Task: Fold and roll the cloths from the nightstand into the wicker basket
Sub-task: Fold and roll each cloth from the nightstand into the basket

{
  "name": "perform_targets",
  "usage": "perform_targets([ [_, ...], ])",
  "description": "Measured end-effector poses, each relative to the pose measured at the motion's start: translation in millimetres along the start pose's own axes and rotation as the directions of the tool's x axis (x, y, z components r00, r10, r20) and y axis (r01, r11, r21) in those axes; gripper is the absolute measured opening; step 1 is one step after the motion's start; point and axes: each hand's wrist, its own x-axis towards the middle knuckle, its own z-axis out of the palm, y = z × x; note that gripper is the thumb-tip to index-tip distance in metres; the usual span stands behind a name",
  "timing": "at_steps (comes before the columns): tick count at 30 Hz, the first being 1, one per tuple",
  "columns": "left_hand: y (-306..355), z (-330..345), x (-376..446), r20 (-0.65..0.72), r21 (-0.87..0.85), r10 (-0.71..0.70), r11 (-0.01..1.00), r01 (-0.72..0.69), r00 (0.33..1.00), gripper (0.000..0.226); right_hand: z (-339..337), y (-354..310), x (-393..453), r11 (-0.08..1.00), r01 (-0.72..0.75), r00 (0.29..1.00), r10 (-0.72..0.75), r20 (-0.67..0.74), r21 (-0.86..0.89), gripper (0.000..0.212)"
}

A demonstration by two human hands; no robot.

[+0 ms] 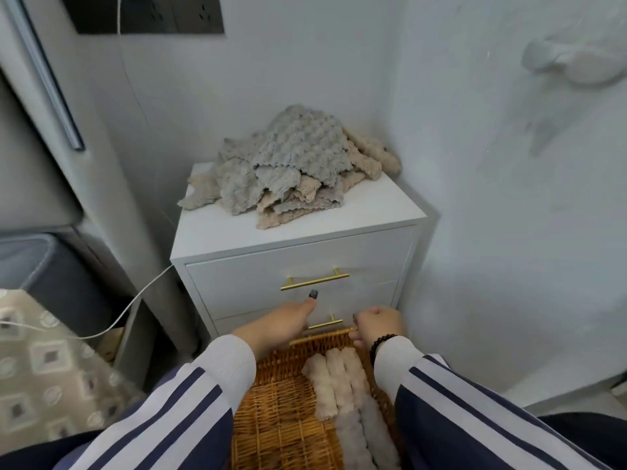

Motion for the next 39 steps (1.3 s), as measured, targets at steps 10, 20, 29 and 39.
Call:
perform_targets([
  [10, 44, -43, -70, -0.124, -0.217, 0.177, 0.955, -0.201, 0.976, 0.043, -29, -89, -61, 0.96, 0.267, 0.96, -0.272, 0.057, 0.09, 0.007],
  [20, 65, -74, -82, -0.213, -0.469, 0.254, 0.82, -0.327, 0.943, 0.04, -10, -116, -66, 0.924, 0.353, 0.926, -0.368, 0.087, 0.148, 0.004],
  [29, 72, -111, -82, -0.253, -0.589, 0.271, 0.719, -0.37, 0.929, 0.044, 28, -145, -47, 0.851, 0.525, 0.851, -0.525, 0.028, 0.006, 0.007],
  [39, 72, -133, -92, -0.262, -0.637, 0.281, 0.668, -0.384, 0.923, 0.045, 69, -220, -25, 0.328, 0.747, 0.531, -0.818, 0.222, -0.579, 0.029],
])
